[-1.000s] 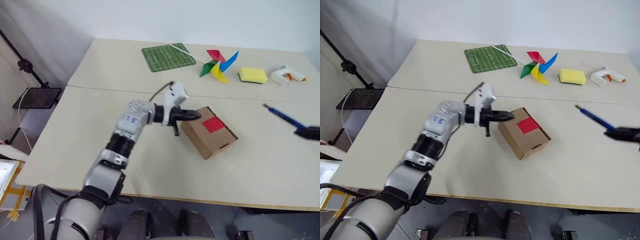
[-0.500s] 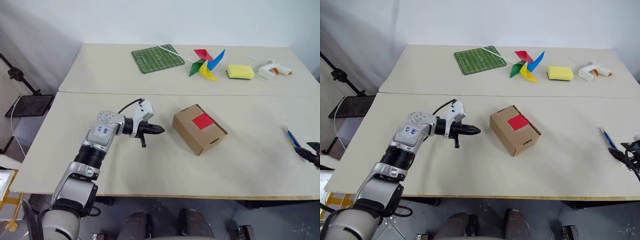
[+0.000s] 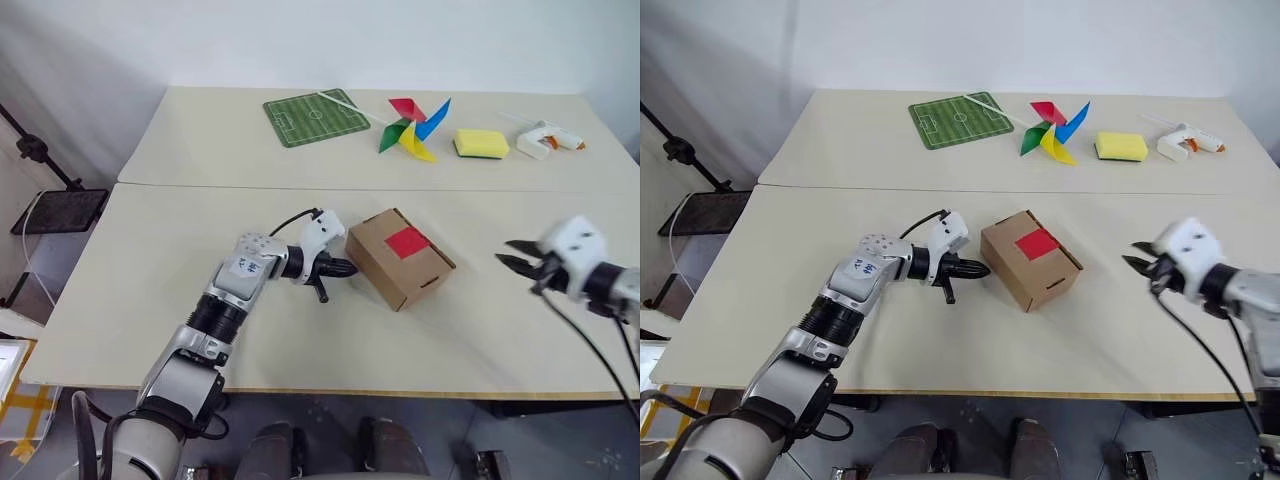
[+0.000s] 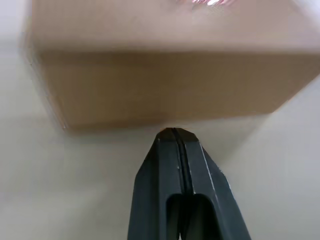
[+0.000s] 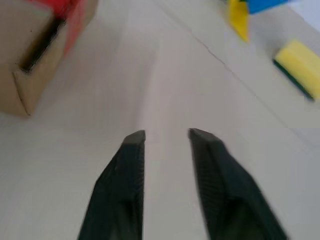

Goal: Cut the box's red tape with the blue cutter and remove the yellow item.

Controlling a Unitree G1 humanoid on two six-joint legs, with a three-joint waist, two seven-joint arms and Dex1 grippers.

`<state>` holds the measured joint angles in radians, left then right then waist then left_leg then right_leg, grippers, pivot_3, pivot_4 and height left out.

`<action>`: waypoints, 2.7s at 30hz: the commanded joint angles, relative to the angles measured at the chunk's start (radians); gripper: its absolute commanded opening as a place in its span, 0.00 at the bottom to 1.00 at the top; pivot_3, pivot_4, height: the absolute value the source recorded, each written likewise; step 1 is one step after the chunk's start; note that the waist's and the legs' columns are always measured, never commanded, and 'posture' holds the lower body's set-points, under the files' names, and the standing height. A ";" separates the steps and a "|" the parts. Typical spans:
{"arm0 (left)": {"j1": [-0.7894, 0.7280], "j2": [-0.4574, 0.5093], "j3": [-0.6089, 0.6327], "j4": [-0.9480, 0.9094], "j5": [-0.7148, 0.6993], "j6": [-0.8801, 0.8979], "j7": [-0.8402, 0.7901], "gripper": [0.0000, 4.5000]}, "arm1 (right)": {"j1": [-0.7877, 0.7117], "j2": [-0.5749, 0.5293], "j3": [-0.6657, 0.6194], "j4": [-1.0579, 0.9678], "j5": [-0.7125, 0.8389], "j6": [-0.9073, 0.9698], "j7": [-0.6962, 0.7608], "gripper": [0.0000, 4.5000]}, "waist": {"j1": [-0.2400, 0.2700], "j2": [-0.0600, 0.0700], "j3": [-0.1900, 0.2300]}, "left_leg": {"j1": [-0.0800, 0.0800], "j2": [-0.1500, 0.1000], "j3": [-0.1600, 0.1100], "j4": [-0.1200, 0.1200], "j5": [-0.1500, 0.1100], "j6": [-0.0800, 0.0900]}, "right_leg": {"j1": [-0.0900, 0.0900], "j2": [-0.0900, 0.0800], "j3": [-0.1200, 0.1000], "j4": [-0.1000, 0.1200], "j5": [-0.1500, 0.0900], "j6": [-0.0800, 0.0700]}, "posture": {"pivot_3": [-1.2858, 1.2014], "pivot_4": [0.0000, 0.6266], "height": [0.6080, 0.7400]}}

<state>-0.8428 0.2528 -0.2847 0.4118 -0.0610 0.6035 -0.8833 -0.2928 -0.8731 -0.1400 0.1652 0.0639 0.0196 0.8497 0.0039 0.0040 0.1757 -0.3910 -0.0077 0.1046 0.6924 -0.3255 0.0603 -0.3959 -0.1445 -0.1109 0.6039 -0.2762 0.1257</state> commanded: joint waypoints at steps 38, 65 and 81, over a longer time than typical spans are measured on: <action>0.141 0.359 -0.084 -0.519 -0.119 0.232 -0.210 0.00 | 0.233 0.137 0.023 -0.729 0.384 0.736 0.021 0.08 | 0.003 -0.002 0.001 | 0.000 0.002 -0.005 -0.002 -0.001 -0.002 | 0.001 -0.004 0.003 -0.002 -0.002 -0.003 | 0.52 0.24 1.00; -0.006 0.116 -0.044 -0.339 -0.163 0.073 -0.126 0.00 | -0.005 0.241 -0.146 -0.700 0.751 1.230 -0.371 0.99 | 0.020 -0.002 0.001 | -0.006 0.001 -0.005 -0.008 0.000 0.002 | -0.002 0.005 -0.009 -0.009 -0.001 -0.003 | 0.52 0.24 1.00; 0.043 0.140 -0.129 -0.326 -0.103 -0.003 -0.152 0.00 | -0.005 0.200 -0.116 -0.703 0.753 1.316 -0.435 0.99 | 0.021 -0.002 0.001 | -0.003 0.001 -0.006 -0.008 0.001 0.002 | 0.000 0.004 -0.009 -0.009 -0.001 -0.003 | 0.52 0.24 1.00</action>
<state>-0.8242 0.3924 -0.3807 0.0872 -0.1873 0.5938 -1.0308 -0.2988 -0.6617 -0.2570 -0.5096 0.8113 1.3147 0.4267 0.0245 0.0024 0.1767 -0.3939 -0.0066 0.0981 0.6842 -0.3249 0.0625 -0.3949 -0.1412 -0.1194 0.5944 -0.2775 0.1228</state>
